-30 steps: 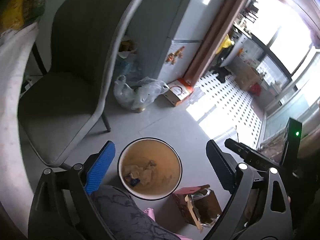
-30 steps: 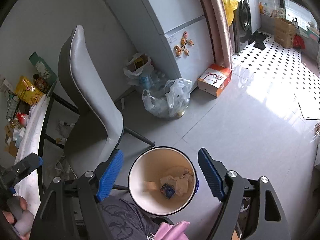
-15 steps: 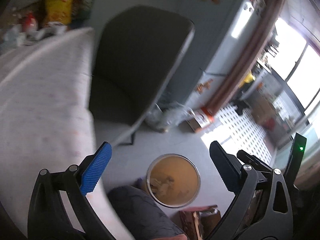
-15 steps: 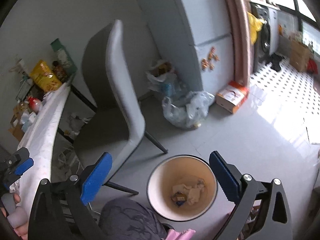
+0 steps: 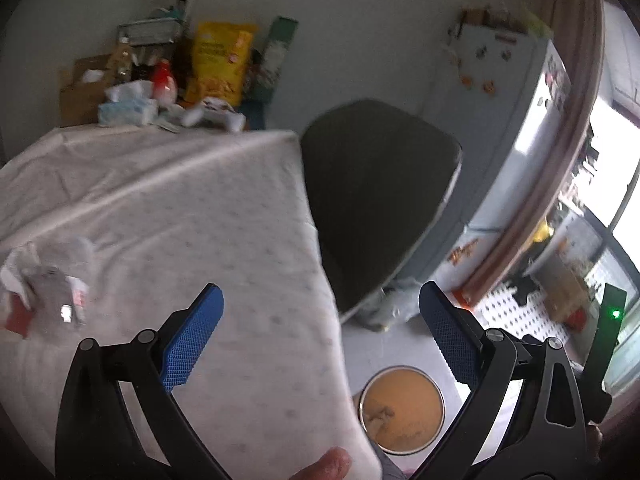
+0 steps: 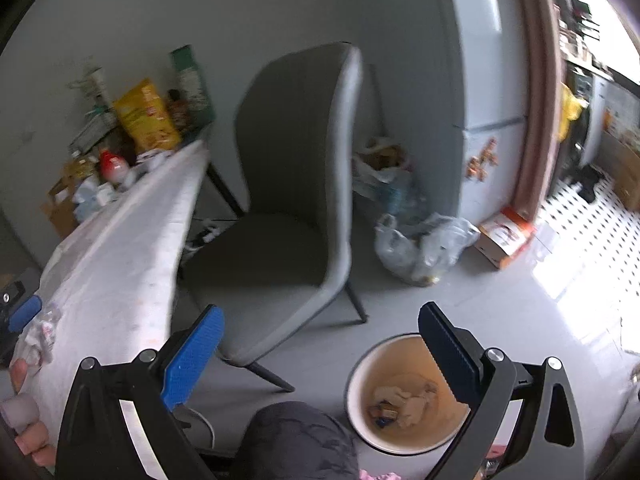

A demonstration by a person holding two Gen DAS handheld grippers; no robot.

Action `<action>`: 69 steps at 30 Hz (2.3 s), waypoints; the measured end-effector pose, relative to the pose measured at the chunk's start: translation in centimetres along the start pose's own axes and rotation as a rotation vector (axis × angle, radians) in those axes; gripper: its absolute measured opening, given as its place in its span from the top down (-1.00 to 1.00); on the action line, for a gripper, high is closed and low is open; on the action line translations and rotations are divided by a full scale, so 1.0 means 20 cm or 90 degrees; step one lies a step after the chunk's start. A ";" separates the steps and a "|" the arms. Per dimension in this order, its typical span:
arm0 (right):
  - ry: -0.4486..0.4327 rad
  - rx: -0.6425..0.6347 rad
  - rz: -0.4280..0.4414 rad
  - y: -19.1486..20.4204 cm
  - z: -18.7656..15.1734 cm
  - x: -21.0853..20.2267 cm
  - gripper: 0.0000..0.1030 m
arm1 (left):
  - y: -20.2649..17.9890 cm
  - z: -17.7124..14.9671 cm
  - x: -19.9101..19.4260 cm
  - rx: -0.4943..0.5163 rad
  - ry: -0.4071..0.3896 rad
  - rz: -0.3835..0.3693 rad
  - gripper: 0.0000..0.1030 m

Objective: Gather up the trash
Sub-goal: 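Move both grippers back over the table toward the remaining trash, then grasp the red-and-white paper wrapper with the left gripper while the right gripper grasps the clear plastic bottle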

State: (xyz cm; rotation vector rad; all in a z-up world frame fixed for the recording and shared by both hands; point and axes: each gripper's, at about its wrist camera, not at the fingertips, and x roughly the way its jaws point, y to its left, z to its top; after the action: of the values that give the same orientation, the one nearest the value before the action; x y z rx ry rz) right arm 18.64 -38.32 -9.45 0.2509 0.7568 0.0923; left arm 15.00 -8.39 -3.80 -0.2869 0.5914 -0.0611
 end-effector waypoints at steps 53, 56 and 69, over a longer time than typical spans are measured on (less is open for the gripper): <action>0.062 -0.199 0.232 1.12 -0.13 0.05 -0.85 | 1.20 -0.23 -0.36 -0.219 0.022 0.188 -0.38; 0.064 -0.193 0.240 1.12 -0.13 0.05 -0.85 | 1.22 -0.23 -0.35 -0.223 0.022 0.208 -0.39; 0.076 -0.200 0.257 1.19 -0.16 0.07 -0.85 | 1.26 -0.23 -0.41 -0.231 0.022 0.216 -0.39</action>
State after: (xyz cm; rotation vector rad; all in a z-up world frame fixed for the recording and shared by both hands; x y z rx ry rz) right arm 17.60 -14.58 -6.43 0.0953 0.7905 0.6082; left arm 4.89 15.77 -10.15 -0.5332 0.6782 0.3725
